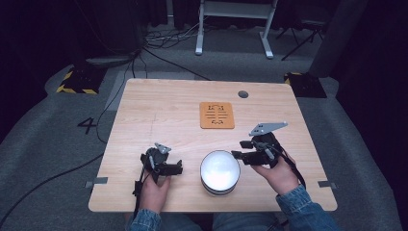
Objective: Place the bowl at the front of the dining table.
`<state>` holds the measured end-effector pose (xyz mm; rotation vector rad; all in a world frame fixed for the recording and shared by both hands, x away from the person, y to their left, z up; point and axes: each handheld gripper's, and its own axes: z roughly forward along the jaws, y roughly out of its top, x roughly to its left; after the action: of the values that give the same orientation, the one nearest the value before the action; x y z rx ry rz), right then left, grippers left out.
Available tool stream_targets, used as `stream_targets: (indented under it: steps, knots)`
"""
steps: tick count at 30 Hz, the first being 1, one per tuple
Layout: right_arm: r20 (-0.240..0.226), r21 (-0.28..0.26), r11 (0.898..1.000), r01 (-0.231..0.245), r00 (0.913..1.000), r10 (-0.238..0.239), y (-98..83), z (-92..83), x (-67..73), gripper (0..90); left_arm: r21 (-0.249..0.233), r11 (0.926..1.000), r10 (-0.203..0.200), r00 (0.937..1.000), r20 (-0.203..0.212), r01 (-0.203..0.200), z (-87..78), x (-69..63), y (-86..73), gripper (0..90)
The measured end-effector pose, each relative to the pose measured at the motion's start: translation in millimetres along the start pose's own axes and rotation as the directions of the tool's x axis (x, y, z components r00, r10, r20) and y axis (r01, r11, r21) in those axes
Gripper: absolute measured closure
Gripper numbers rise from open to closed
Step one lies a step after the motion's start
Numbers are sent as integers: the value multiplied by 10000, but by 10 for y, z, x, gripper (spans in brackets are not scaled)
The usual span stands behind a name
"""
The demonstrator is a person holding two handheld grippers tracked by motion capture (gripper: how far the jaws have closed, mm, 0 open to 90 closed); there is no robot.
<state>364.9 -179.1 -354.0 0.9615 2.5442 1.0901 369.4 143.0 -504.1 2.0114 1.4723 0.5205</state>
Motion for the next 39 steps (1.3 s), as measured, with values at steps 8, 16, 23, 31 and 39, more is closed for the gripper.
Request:
stream_targets:
  steps: [8, 16, 23, 31, 39]
  knots:
    - [-141, 84, 9985, 543, 9984, -542, 43, 165, 82, 498, -1, 10000, -1, 10000, 1, 1, 0, 0, 0, 7]
    - [-452, 1509, 9882, 278, 9988, -212, 74, 435, 34, 628, 0, 10000, 3, 10000, 1, -3, 0, 0, 0, 7]
    - [-934, 1849, 9796, 791, 9937, -626, 103, 513, 16, 779, 0, 10000, 1, 10000, 1, -1, 0, 0, 0, 7]
    - [-728, 2294, 9652, 1255, 9911, -1115, 149, 535, 48, 813, 1, 10000, 0, 10000, 3, 0, 0, 0, 0, 7]
    - [-826, 2311, 9624, 1425, 9885, -1265, 203, 479, 85, 819, 2, 10000, 0, 10000, 6, 0, 0, 1, 0, 7]
